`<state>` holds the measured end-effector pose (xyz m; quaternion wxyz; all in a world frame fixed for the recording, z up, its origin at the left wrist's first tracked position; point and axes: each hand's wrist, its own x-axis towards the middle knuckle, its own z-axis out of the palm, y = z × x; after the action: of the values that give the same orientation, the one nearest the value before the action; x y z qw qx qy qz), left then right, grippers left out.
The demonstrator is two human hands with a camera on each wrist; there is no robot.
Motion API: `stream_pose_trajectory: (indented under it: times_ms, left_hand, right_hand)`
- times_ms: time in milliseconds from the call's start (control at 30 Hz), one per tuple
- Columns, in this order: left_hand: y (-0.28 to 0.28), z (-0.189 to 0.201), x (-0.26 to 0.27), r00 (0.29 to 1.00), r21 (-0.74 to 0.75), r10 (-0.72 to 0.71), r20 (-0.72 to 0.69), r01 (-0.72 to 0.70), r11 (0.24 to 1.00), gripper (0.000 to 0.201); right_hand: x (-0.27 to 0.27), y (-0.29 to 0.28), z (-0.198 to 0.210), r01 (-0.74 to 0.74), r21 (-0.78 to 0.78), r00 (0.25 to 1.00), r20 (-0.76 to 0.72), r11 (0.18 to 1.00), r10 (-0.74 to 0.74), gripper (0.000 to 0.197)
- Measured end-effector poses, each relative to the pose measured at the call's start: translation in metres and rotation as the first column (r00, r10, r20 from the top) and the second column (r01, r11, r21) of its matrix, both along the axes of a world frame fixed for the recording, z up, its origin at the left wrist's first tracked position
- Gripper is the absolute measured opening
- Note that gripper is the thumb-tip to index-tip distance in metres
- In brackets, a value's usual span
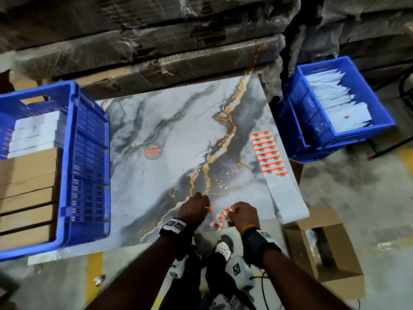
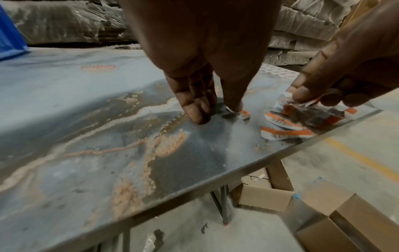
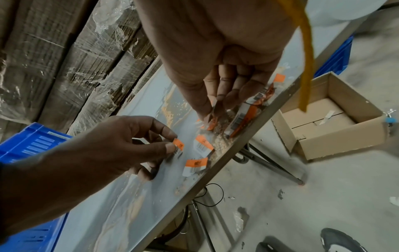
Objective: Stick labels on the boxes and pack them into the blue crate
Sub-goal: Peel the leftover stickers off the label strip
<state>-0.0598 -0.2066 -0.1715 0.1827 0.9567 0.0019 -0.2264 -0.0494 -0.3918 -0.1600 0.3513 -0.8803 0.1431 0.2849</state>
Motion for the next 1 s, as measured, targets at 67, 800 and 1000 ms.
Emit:
stream_pose_trajectory:
  times_ms: [67, 800, 1000]
  left_hand:
    - [-0.003, 0.001, 0.002, 0.998, -0.003, 0.062, -0.012, -0.062, 0.998, 0.014]
    - [-0.025, 0.053, 0.013, 0.976, -0.602, 0.172, -0.136, -0.219, 0.768, 0.007]
    - [-0.04, 0.065, 0.026, 0.991, -0.548, 0.125, -0.041, -0.126, 0.827, 0.007]
  right_hand:
    - [0.002, -0.001, 0.003, -0.005, 0.003, 1.0, -0.001, 1.0, 0.005, 0.008]
    - [0.017, -0.016, 0.043, 0.134, 0.343, 0.991, -0.066, 0.93, -0.118, 0.007]
    - [0.017, -0.028, 0.05, 0.063, 0.352, 0.998, -0.012, 0.934, -0.063, 0.015]
